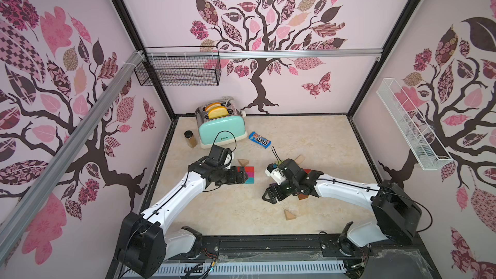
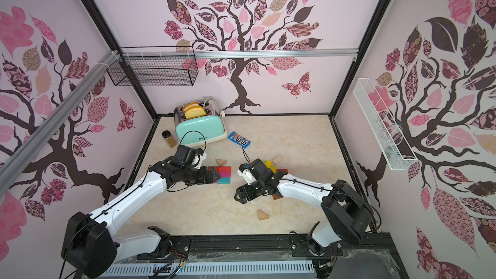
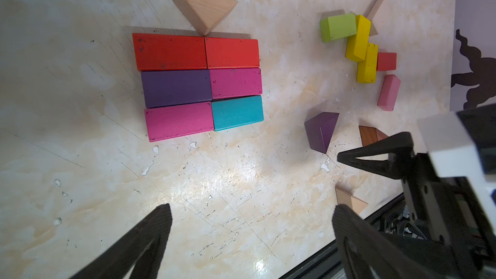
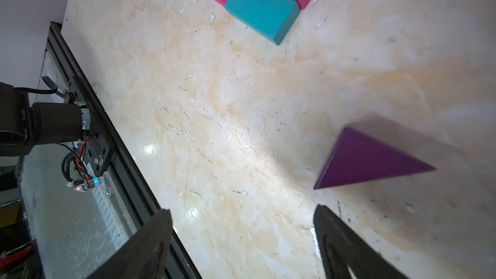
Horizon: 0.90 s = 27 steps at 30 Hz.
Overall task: Assemble a piece of candy with building blocks
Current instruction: Adjust the building block at the center of the board.
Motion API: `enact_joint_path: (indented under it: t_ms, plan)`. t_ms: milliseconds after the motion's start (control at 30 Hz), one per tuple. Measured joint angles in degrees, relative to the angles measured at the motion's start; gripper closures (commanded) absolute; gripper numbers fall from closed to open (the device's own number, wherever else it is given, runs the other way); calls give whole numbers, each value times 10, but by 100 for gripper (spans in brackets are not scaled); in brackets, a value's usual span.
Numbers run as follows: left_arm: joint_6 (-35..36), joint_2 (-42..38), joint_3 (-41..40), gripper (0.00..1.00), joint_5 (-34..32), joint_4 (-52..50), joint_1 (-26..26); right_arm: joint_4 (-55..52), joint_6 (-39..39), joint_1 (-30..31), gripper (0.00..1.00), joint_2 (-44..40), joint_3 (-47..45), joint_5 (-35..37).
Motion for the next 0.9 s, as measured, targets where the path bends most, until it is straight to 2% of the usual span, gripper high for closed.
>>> enact_joint_path:
  t_ms: [133,300,533,900]
  plan:
    - [-6,0,-7,2,2,6,0,-64,-45,0,11,3,46,78]
    - [-10,1,-9,2,2,6,0,-102,-92,0,9,66,99,144]
    - [-10,0,-18,2,1,9,0,-126,-134,0,9,135,126,181]
    - [-11,0,-36,2,2,17,5,-123,-177,0,9,169,131,188]
